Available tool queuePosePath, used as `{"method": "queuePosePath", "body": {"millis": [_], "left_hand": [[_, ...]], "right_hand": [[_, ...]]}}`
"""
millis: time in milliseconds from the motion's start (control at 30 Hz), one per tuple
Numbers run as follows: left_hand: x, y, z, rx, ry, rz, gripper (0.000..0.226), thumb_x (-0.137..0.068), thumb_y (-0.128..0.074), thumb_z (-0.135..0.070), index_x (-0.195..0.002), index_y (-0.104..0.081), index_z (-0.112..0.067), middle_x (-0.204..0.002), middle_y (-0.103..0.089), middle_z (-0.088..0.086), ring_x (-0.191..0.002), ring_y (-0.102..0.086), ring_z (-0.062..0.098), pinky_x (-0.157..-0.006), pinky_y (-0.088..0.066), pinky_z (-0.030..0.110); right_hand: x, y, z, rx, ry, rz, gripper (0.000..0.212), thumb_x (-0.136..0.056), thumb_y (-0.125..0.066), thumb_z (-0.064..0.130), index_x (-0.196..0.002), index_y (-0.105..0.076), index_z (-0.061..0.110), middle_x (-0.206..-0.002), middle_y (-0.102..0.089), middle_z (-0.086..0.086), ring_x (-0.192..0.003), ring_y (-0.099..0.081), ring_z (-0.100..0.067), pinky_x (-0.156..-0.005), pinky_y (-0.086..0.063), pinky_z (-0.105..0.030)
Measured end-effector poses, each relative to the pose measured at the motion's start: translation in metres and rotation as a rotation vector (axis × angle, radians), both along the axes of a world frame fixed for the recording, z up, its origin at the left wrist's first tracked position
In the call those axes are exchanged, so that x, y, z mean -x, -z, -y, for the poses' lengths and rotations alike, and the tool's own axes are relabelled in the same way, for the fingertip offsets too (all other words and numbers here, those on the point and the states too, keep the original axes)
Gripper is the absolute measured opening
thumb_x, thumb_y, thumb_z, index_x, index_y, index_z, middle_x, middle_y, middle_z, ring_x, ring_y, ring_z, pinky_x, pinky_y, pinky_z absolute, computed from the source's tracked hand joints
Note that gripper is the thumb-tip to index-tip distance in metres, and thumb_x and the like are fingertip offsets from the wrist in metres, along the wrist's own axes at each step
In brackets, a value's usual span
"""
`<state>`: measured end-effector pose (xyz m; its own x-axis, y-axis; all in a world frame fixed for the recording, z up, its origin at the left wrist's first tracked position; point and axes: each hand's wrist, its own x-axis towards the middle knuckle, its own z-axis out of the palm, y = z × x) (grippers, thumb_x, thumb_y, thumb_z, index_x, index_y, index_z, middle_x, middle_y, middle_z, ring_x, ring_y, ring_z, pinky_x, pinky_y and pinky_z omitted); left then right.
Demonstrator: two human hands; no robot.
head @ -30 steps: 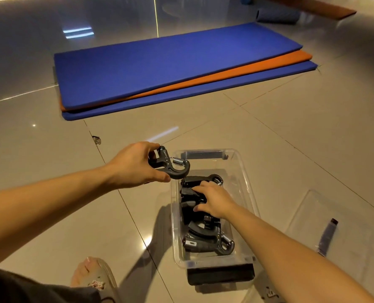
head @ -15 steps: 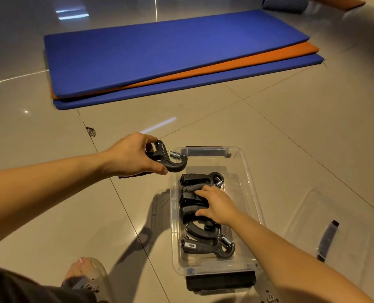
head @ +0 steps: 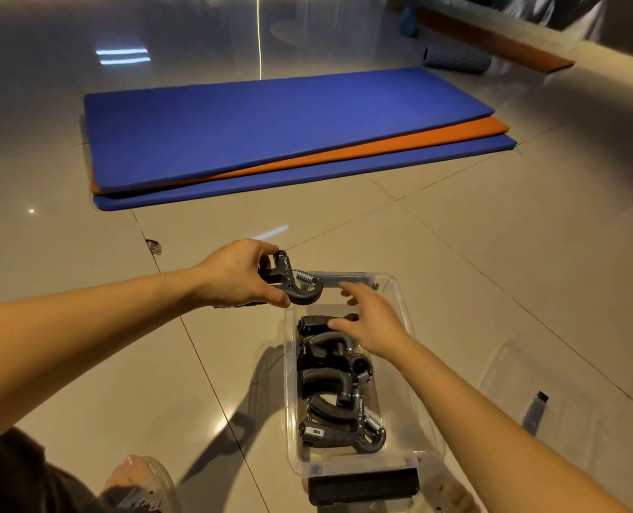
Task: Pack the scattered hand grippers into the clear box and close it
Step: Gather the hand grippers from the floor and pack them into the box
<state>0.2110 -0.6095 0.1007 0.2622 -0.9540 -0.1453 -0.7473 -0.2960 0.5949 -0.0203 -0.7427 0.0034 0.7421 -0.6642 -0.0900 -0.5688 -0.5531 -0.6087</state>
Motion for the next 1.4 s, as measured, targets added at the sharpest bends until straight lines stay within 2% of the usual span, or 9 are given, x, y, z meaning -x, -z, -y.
{"method": "queuePosePath", "body": {"millis": [100, 300, 433, 500, 600, 733, 867, 1067, 1400], "left_hand": [[0.002, -0.007, 0.005, -0.026, 0.028, -0.035, 0.077, -0.066, -0.088, -0.048, -0.130, -0.059, -0.017, -0.094, -0.065, -0.009, -0.081, -0.066, 0.009, -0.075, -0.057, 0.027], [0.006, -0.022, 0.010, 0.032, 0.052, -0.118, 0.064, -0.062, -0.088, -0.053, -0.115, -0.066, -0.023, -0.085, -0.070, -0.007, -0.072, -0.068, 0.004, -0.062, -0.055, 0.018], [0.010, -0.041, 0.012, 0.079, 0.027, -0.248, 0.059, -0.062, -0.087, -0.055, -0.110, -0.067, -0.025, -0.084, -0.071, -0.005, -0.075, -0.068, 0.001, -0.057, -0.053, 0.014], [0.010, -0.054, 0.013, 0.040, 0.024, -0.329, 0.059, -0.062, -0.086, -0.059, -0.108, -0.066, -0.028, -0.089, -0.072, -0.003, -0.078, -0.071, 0.008, -0.059, -0.053, 0.014], [0.009, -0.078, 0.010, -0.058, 0.125, -0.466, 0.057, -0.060, -0.080, -0.070, -0.100, -0.077, -0.029, -0.099, -0.075, -0.004, -0.093, -0.072, 0.016, -0.080, -0.057, 0.026], [0.005, -0.097, 0.005, -0.003, 0.131, -0.516, 0.046, -0.070, -0.080, -0.059, -0.106, -0.076, -0.032, -0.102, -0.074, -0.009, -0.098, -0.070, 0.011, -0.083, -0.054, 0.027], [0.004, -0.094, -0.003, 0.213, 0.166, -0.261, 0.034, -0.078, -0.083, -0.033, -0.109, -0.070, -0.033, -0.096, -0.070, -0.014, -0.091, -0.065, 0.003, -0.071, -0.053, 0.016], [0.007, -0.084, -0.008, 0.381, 0.174, 0.276, 0.066, -0.076, -0.083, -0.043, -0.134, -0.054, -0.036, -0.118, -0.055, -0.018, -0.101, -0.054, 0.004, -0.082, -0.042, 0.015], [0.031, -0.066, 0.006, 0.392, 0.133, 0.335, 0.089, -0.073, -0.082, -0.056, -0.148, -0.041, -0.033, -0.135, -0.054, -0.010, -0.115, -0.047, 0.006, -0.094, -0.043, 0.024]], "right_hand": [[-0.006, -0.059, 0.000, 0.003, -0.033, 0.101, 0.071, -0.081, -0.080, 0.043, -0.145, -0.050, 0.030, -0.126, -0.059, 0.015, -0.106, -0.059, -0.004, -0.095, -0.050, -0.030], [-0.008, -0.127, -0.017, 0.185, -0.221, 0.016, 0.051, -0.086, -0.077, 0.035, -0.134, -0.061, 0.026, -0.121, -0.059, 0.015, -0.103, -0.058, -0.005, -0.092, -0.053, -0.037], [-0.004, -0.163, -0.023, 0.346, -0.249, 0.048, 0.040, -0.090, -0.072, 0.036, -0.129, -0.065, 0.027, -0.118, -0.059, 0.018, -0.097, -0.056, -0.003, -0.087, -0.052, -0.029], [-0.002, -0.180, -0.026, 0.462, -0.283, 0.011, 0.034, -0.094, -0.067, 0.035, -0.127, -0.065, 0.026, -0.120, -0.060, 0.015, -0.091, -0.055, -0.002, -0.084, -0.052, -0.026], [0.003, -0.199, -0.026, 0.559, -0.297, -0.021, 0.029, -0.098, -0.063, 0.034, -0.126, -0.066, 0.026, -0.112, -0.066, 0.011, -0.091, -0.060, -0.006, -0.083, -0.052, -0.024], [0.012, -0.202, -0.019, 0.454, -0.218, 0.049, 0.025, -0.099, -0.062, 0.033, -0.122, -0.068, 0.027, -0.099, -0.065, 0.014, -0.083, -0.058, -0.005, -0.074, -0.044, -0.015], [0.002, -0.196, -0.010, 0.319, -0.115, 0.116, 0.023, -0.100, -0.059, 0.031, -0.120, -0.069, 0.026, -0.098, -0.068, 0.010, -0.084, -0.059, -0.008, -0.073, -0.050, -0.023], [0.005, -0.192, 0.004, 0.032, -0.025, 0.227, 0.021, -0.101, -0.058, 0.026, -0.116, -0.071, 0.022, -0.089, -0.070, 0.007, -0.082, -0.068, -0.011, -0.069, -0.057, -0.022], [0.022, -0.188, 0.023, -0.344, 0.167, 0.411, 0.016, -0.100, -0.060, 0.025, -0.096, -0.075, 0.022, -0.080, -0.073, -0.002, -0.075, -0.072, -0.014, -0.062, -0.057, -0.022]]}}
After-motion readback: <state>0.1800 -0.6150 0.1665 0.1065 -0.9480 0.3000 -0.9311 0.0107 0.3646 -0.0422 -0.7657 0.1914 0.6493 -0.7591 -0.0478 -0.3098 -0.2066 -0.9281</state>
